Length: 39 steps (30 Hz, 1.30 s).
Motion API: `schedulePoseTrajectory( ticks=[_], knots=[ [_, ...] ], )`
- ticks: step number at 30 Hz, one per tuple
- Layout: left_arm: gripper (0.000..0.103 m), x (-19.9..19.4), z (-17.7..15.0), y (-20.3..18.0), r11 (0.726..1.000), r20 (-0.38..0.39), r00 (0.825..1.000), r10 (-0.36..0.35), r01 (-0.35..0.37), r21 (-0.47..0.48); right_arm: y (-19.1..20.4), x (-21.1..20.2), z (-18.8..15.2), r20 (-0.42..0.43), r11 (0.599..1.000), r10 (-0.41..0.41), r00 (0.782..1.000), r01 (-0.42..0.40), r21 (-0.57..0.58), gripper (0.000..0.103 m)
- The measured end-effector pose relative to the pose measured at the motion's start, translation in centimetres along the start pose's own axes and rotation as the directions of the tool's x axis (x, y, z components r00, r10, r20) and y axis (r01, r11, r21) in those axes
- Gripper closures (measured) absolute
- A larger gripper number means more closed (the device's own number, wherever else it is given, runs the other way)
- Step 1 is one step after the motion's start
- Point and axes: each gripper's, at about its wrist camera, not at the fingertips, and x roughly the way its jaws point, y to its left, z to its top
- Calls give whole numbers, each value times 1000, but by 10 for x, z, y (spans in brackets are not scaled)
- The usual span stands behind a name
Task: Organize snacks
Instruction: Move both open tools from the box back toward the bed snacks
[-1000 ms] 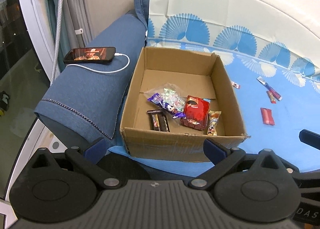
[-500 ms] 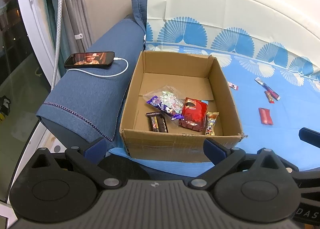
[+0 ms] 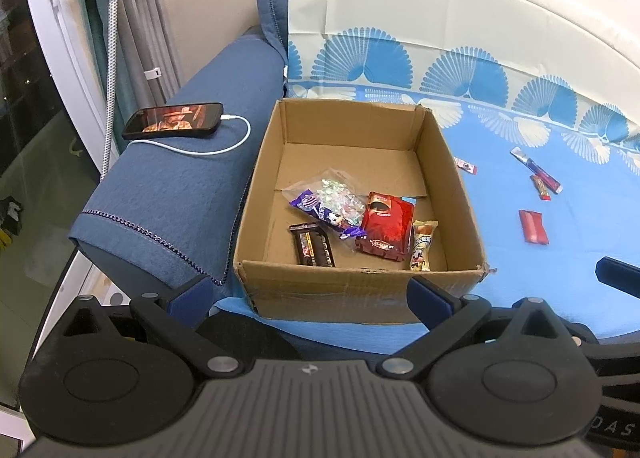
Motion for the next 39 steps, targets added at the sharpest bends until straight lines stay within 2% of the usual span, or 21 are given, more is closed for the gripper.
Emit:
schedulePoseTrajectory(
  ticks=[7,15,19,23,26,29,32,34,37,39],
  knots=[
    [0,6,5,-16,999,-16,1000,2,-2,39,-11,5,-2,-4,999,-2,1000,2,40,6],
    [0,17,21,-45,996,-23,1000,17,-15,84,-45,11,-6,-3,994,-16,1000,17,112,6],
    [0,24,40,-73,993,-18,1000,-6,8,117,-74,14,-8,-4,985,-56,998,56,165,6],
    [0,38,63,-110,989,-25,998,-58,61,132,-114,19,-10,-6,970,-120,993,118,213,6],
    [0,59,84,-143,987,-47,995,-85,91,135,-150,26,-12,-17,950,-181,983,180,256,6],
    [0,85,110,-172,988,-78,991,-112,119,94,-186,36,-12,-24,926,-245,969,241,290,6],
    [0,115,135,-203,994,-58,994,-93,95,45,-225,51,-9,-27,907,-297,954,291,304,6],
    [0,140,154,-227,994,-69,992,-103,105,30,-251,65,-6,-29,898,-322,946,315,306,6],
    [0,189,180,-262,992,-131,983,-128,128,-10,-294,95,4,-42,890,-337,941,332,312,5],
    [0,228,193,-282,990,-201,969,-142,135,-48,-323,123,12,-53,884,-337,940,336,326,4]
  ],
)
